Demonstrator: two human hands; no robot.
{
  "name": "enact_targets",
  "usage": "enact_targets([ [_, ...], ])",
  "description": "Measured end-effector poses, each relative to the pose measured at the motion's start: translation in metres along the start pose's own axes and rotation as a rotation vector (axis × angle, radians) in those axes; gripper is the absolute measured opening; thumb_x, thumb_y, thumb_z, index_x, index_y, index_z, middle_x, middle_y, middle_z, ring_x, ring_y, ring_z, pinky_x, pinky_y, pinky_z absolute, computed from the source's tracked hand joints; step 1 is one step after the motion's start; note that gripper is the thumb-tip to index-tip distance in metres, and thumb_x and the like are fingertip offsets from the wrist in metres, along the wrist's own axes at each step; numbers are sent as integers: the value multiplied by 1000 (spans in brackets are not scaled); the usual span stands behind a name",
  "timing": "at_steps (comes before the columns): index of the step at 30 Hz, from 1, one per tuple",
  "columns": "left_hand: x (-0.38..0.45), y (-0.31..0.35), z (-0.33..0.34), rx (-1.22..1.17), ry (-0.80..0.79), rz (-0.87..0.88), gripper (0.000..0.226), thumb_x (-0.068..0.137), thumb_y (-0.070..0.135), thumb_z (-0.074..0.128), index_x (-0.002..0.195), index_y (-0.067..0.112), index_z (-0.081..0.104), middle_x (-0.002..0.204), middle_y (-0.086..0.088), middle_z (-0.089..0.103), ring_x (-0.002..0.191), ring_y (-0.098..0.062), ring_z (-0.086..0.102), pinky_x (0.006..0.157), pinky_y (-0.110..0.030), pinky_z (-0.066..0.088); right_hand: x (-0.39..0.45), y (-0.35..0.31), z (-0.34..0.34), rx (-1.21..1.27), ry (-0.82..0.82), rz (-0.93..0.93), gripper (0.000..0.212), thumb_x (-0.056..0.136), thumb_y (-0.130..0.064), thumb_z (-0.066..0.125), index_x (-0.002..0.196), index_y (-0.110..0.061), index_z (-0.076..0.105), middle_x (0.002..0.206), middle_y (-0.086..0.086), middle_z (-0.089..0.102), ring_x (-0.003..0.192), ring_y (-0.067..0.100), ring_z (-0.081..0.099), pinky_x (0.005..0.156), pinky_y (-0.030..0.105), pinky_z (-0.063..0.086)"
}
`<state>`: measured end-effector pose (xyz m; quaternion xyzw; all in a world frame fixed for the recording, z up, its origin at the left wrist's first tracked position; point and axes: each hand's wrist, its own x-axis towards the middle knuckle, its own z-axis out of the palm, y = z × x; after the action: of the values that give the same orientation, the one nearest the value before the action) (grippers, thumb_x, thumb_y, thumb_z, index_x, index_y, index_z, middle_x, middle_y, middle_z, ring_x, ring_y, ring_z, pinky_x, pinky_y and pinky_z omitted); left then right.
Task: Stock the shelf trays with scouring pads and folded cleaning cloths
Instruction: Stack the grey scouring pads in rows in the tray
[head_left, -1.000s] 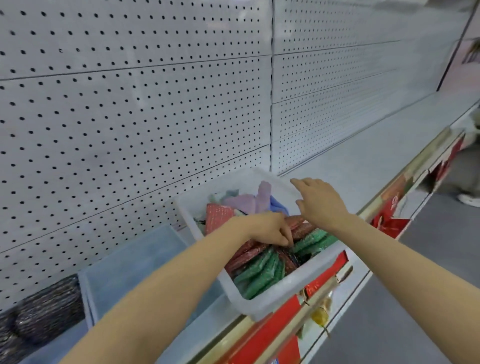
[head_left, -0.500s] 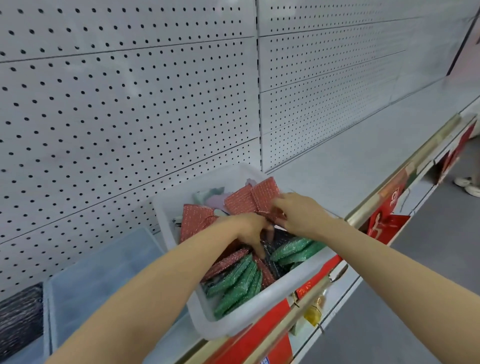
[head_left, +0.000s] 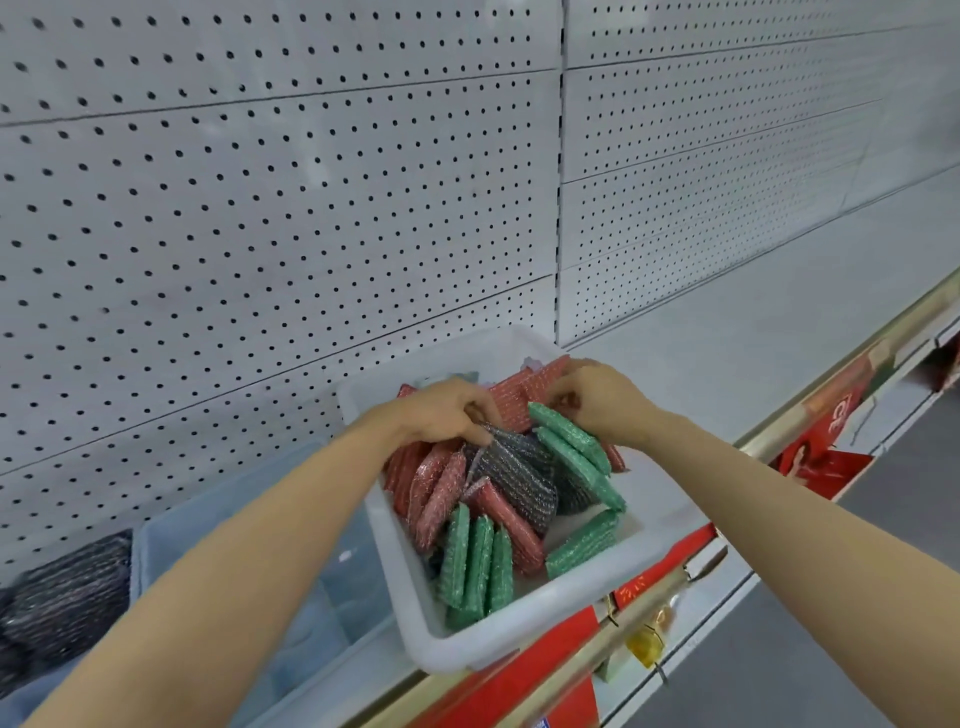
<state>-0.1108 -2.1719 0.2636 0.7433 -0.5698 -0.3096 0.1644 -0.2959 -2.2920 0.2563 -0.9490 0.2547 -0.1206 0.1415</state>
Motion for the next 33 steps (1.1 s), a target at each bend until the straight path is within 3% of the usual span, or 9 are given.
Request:
enact_targets([
  [7, -11, -8, -7, -312, 68, -76, 31, 85, -6, 60, 102, 19, 67, 136, -10, 54, 119, -25, 55, 110, -44, 39, -1, 2, -9, 578, -181, 152, 25, 89, -18, 61, 69, -22, 76, 74, 16, 67, 64, 17, 51, 66, 36, 50],
  [10, -18, -12, -13, -502, 138, -73, 31, 85, -9, 55, 105, 11, 66, 115, -11, 63, 89, -17, 63, 77, -26, 51, 3, -5, -7, 620, -181, 191, 21, 95, -17, 55, 107, -14, 72, 108, 11, 67, 77, 21, 60, 60, 19, 49],
  [14, -20, -15, -14, -616, 219, -111, 28, 88, -12, 49, 100, 9, 65, 88, 2, 66, 69, -10, 65, 55, -18, 50, 13, -23, 6, 503, -284, 183, 24, 102, -27, 44, 112, -23, 65, 66, -6, 53, 49, 4, 40, 43, 11, 32],
  [16, -18, -19, -14, -639, 287, -149, 23, 93, -7, 49, 103, 9, 63, 91, -5, 66, 70, -14, 62, 51, -19, 49, 17, -28, 10, 535, -287, 253, 38, 103, -39, 36, 108, -14, 64, 89, 1, 69, 74, 16, 62, 62, 12, 40],
  [18, -14, -26, -15, -664, 377, -181, 19, 97, 1, 49, 109, 10, 60, 104, -12, 66, 80, -21, 64, 62, -29, 56, 22, -29, 9, 656, -218, 322, 68, 98, -58, 29, 130, -3, 54, 140, 17, 50, 124, 36, 51, 98, 32, 43],
  [20, -10, -29, -13, -658, 449, -193, 14, 99, 9, 50, 107, 16, 58, 114, -12, 64, 98, -28, 65, 83, -43, 58, 23, -32, 0, 773, -159, 265, 77, 90, -72, 27, 132, -14, 55, 143, 6, 49, 129, 27, 47, 112, 41, 31],
  [25, -3, -14, -7, -502, 601, -187, 13, 102, 20, 45, 112, 18, 54, 112, -2, 59, 100, -20, 59, 81, -34, 51, 21, -40, -8, 785, -154, 102, 62, 76, -50, 72, 130, -30, 50, 118, -14, 60, 104, 5, 59, 94, 25, 45],
  [29, -3, -2, -8, -508, 653, -106, 23, 102, 22, 47, 123, 14, 54, 114, 1, 56, 101, -16, 54, 69, -22, 42, 23, -33, 2, 673, 73, 145, 77, 61, -29, 90, 128, -21, 54, 109, -5, 66, 101, 15, 65, 93, 33, 53],
  [33, -12, 1, -14, -717, 592, -55, 22, 98, 24, 58, 117, 15, 61, 120, -9, 62, 105, -29, 63, 82, -47, 58, 16, -30, 4, 592, 144, 173, 88, 59, -50, 85, 136, -26, 49, 123, -1, 62, 110, 19, 60, 97, 42, 50],
])
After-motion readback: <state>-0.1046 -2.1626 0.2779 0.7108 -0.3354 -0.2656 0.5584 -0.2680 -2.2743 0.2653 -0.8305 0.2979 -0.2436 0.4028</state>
